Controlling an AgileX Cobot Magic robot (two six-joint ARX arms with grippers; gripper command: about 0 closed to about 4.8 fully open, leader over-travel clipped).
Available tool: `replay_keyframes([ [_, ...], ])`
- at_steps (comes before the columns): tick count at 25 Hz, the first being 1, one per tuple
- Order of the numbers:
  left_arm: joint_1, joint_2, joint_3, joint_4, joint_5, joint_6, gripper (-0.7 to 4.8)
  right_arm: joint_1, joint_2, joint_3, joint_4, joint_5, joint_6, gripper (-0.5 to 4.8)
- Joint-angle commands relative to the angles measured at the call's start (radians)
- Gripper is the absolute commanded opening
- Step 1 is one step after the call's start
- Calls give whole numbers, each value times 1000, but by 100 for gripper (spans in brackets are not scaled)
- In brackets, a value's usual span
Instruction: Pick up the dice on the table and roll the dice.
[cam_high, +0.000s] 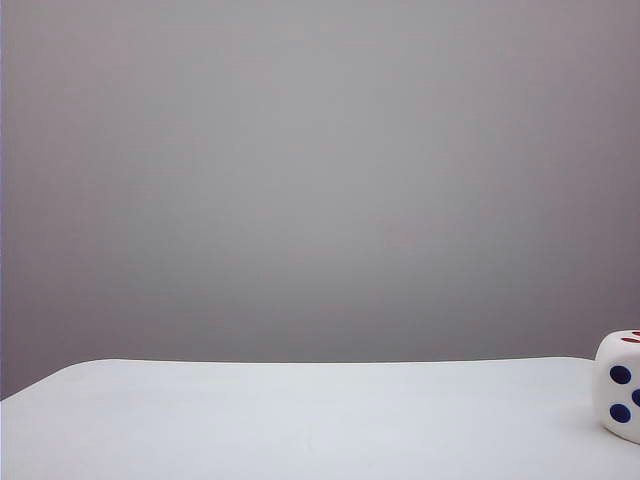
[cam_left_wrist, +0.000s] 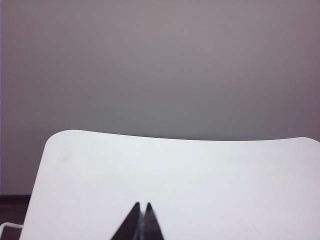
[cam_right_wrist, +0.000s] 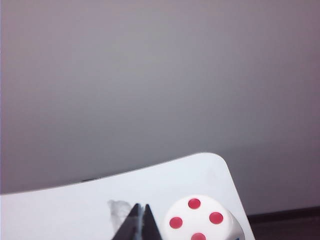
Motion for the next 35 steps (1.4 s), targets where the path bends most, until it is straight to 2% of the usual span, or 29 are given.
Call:
replay_keyframes([
  [1,1,1,42,18,9,-16,-6,0,2,30,-11,6,8,-3],
  [4,1,3,106,13,9,-47,-6,0,3,68,-54,37,8,-3],
  [10,2,90,254,-14,2,-34,-6,-2,22,151,-113,98,3,-3],
  [15,1,344,394,-27,12,94,-6,-3,272,229,-132,106,1,-3],
  [18,1,509,484,-28,109,164,-6,-21,510,317,-157,106,-10,-2],
  [23,0,659,557,-32,253,163,-6,-106,745,428,-156,-2,-63,-2],
  [29,-34,763,631,-39,330,164,-6,-267,990,560,-164,-210,-63,3],
  [30,-45,771,641,-39,331,164,-6,-292,1023,578,-164,-241,-63,27],
  [34,-105,784,668,-33,337,182,-6,-391,1147,642,-167,-407,-63,368],
  [35,-117,787,672,-32,338,182,-6,-409,1176,654,-168,-433,-63,381],
])
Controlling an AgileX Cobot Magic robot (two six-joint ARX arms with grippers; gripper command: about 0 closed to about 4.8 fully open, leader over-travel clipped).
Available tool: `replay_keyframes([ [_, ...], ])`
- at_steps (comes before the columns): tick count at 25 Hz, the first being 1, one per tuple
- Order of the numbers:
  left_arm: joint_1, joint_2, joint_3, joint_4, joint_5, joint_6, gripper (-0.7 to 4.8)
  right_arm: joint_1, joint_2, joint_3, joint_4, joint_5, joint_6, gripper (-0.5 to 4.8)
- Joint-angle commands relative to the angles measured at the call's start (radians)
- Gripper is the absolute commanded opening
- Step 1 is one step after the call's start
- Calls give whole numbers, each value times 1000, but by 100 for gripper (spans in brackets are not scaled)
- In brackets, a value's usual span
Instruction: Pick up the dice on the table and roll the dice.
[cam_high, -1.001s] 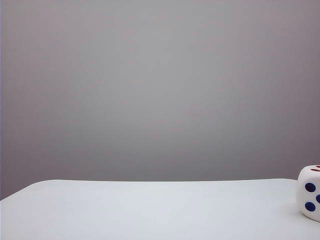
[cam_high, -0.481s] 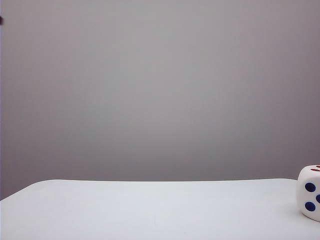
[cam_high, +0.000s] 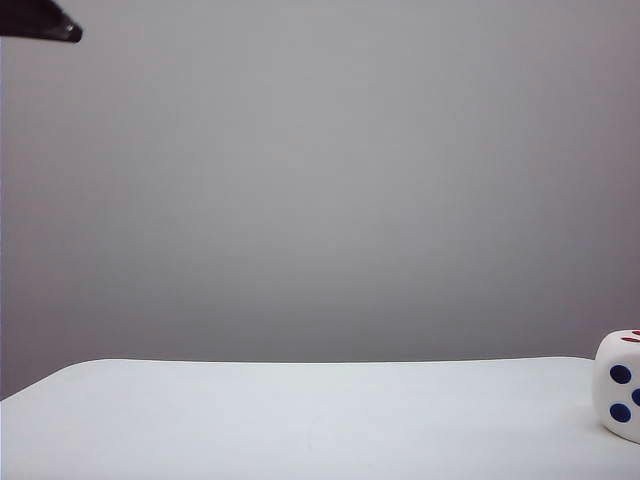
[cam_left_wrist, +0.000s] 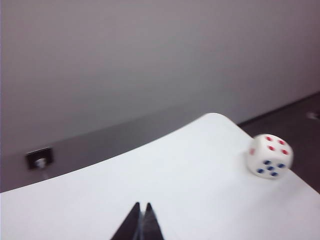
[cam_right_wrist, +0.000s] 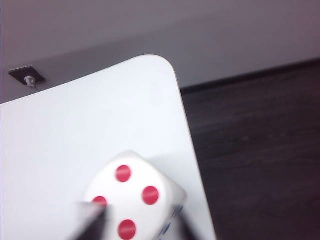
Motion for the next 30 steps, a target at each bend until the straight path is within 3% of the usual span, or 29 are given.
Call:
replay_keyframes([
  [1,-43,4,16,17,13,15,-6,-57,90,47,5,-139,0,378],
  [7,-146,4,16,13,3,14,-6,-105,356,101,9,-233,-37,393],
  [18,-159,5,16,12,-23,13,-6,-100,557,100,103,-291,21,389],
  [20,-158,5,16,12,-27,14,-6,-99,571,100,116,-308,40,344],
  [21,-158,6,16,13,-27,14,-6,-99,578,100,126,-317,42,276],
  [22,-158,12,16,13,-27,14,-6,-98,580,100,139,-319,42,134],
  [23,-158,18,16,10,-27,14,-6,-94,580,100,152,-325,42,43],
  [24,-158,33,16,8,-26,14,-6,-91,578,101,178,-351,45,-6],
  [27,-158,78,16,3,-27,14,-6,-68,571,157,183,-544,103,-6],
  [30,-158,98,16,6,-54,26,-6,-8,529,233,129,-643,102,-6],
])
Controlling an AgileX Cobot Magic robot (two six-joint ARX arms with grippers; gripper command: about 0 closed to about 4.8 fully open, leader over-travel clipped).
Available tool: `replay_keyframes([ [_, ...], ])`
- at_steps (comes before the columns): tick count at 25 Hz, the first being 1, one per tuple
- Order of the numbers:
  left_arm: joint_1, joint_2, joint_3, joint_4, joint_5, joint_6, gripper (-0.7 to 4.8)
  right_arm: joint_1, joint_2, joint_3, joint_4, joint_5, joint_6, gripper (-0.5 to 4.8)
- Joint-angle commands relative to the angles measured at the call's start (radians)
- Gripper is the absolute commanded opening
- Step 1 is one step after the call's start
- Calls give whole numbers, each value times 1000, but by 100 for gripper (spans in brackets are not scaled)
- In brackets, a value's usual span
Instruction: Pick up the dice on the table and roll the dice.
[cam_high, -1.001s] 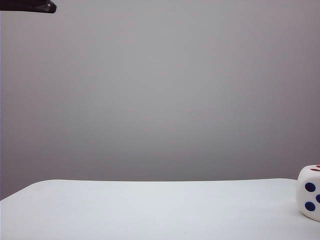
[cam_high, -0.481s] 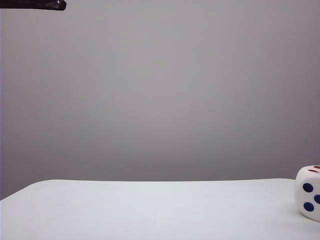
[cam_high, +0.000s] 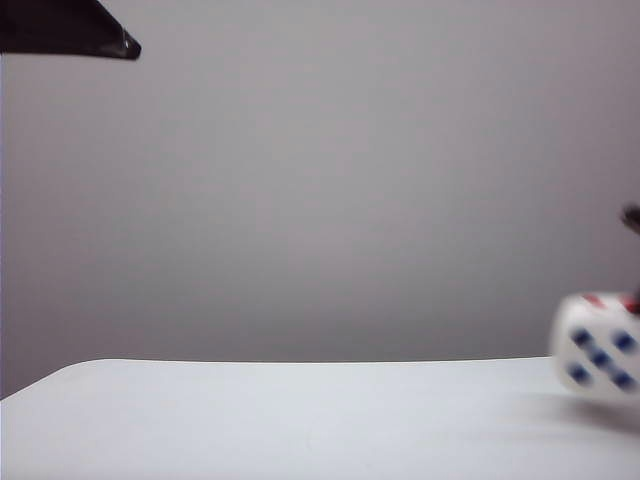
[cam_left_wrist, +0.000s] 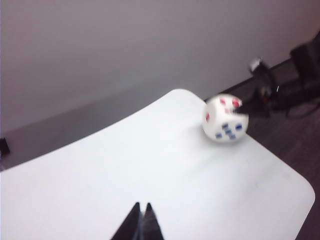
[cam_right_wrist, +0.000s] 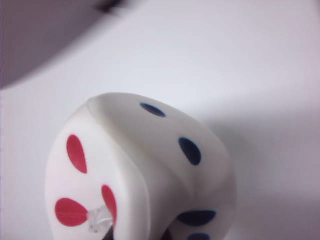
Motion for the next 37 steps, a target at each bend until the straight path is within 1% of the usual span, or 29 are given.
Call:
replay_keyframes([
  [1,0,10,6,10,-32,21,-6,76,-62,79,-39,-121,3,-6],
  [4,0,10,6,18,-35,27,-6,174,-88,155,-57,-107,-5,-6],
  [7,0,10,6,19,-35,27,-6,237,-87,206,-55,-85,-22,-5],
  [8,0,10,6,25,-35,27,-6,249,-87,234,-51,-94,-53,-5],
  [9,0,10,6,32,-35,27,-6,251,-87,258,-53,-116,-58,-5],
  [10,1,10,6,41,-35,27,-6,252,-90,304,-51,-186,-69,27],
  [11,1,10,6,51,-35,27,-6,252,-90,339,-48,-235,-77,83],
  [12,1,10,6,64,-35,27,-6,252,-99,399,-49,-324,-122,301],
  [13,1,10,6,73,-35,27,-6,252,-106,439,-48,-396,-159,428],
  [14,1,10,6,80,-35,27,-6,255,-130,494,-46,-532,-241,463],
  [15,1,10,6,85,-36,27,-6,261,-153,523,-42,-570,-293,469],
  [16,1,10,6,93,-36,27,-6,261,-198,558,-41,-531,-340,479],
  [17,1,10,6,98,-40,27,-6,261,-243,578,-39,-452,-368,479],
  [19,1,10,6,100,-50,27,-6,254,-292,584,-45,-360,-378,479],
  [20,2,10,6,100,-50,27,-6,239,-321,584,-80,-294,-378,479],
  [21,2,10,6,100,-50,27,-6,225,-333,584,-117,-261,-378,479],
  [23,2,10,6,99,-50,27,-6,214,-348,584,-254,-181,-379,479],
  [24,2,10,6,98,-49,27,-6,206,-346,581,-357,-135,-383,479],
  [25,2,10,6,97,-45,27,-6,203,-344,578,-427,-105,-404,479],
  [26,1,10,6,92,-45,27,-6,203,-344,559,-515,-79,-459,479],
  [28,3,9,6,72,-46,30,-6,204,-345,511,-605,-77,-520,479],
  [31,2,10,6,32,-45,31,-6,204,-346,432,-632,-89,-532,479],
  [32,2,9,6,23,-45,31,-6,204,-347,413,-637,-111,-532,479],
  [35,2,8,6,-14,-20,31,-6,205,-348,360,-653,-222,-537,478],
  [37,2,6,6,-44,-23,31,-6,210,-348,357,-681,-256,-541,456],
])
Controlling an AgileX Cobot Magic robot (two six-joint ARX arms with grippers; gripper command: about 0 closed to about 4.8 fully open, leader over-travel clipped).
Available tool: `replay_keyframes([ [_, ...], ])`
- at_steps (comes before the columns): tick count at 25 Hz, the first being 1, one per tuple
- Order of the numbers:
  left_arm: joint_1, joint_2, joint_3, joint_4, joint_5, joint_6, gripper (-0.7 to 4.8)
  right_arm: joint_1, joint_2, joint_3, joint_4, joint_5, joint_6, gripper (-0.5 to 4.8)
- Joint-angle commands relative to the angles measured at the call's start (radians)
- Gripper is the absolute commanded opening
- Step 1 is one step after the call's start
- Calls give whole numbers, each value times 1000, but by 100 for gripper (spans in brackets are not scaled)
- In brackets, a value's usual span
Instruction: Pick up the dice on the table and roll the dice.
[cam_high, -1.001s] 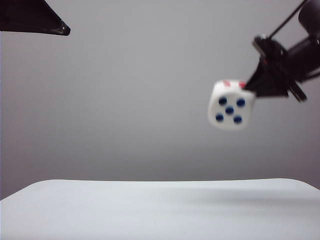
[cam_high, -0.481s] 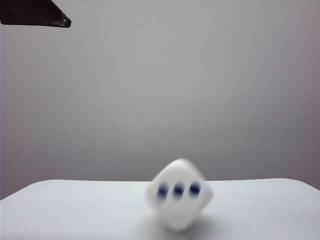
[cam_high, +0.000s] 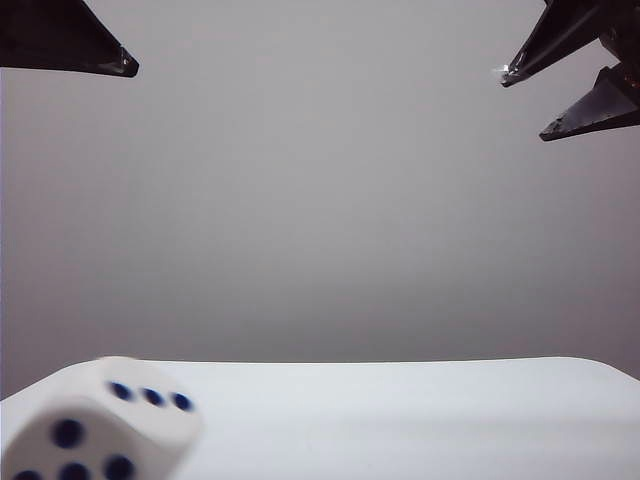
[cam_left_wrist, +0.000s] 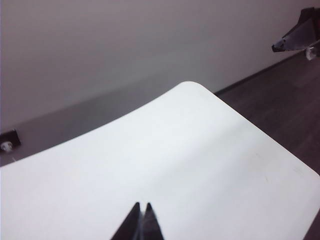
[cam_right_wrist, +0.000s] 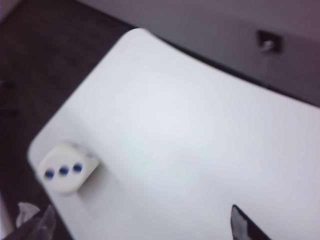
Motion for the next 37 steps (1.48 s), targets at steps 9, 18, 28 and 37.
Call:
replay_keyframes([
  [9,-1,-6,146,-451,-328,170,-6,20,-11,4,-204,-148,-139,212],
  [18,-1,-16,309,-869,-496,179,-6,216,-11,4,-249,-93,-240,39],
  [28,0,-301,177,-740,-583,103,-6,222,-169,-21,-121,90,-146,-8],
  [37,0,-536,-26,-444,-575,14,-6,222,-447,-235,322,406,166,-8],
])
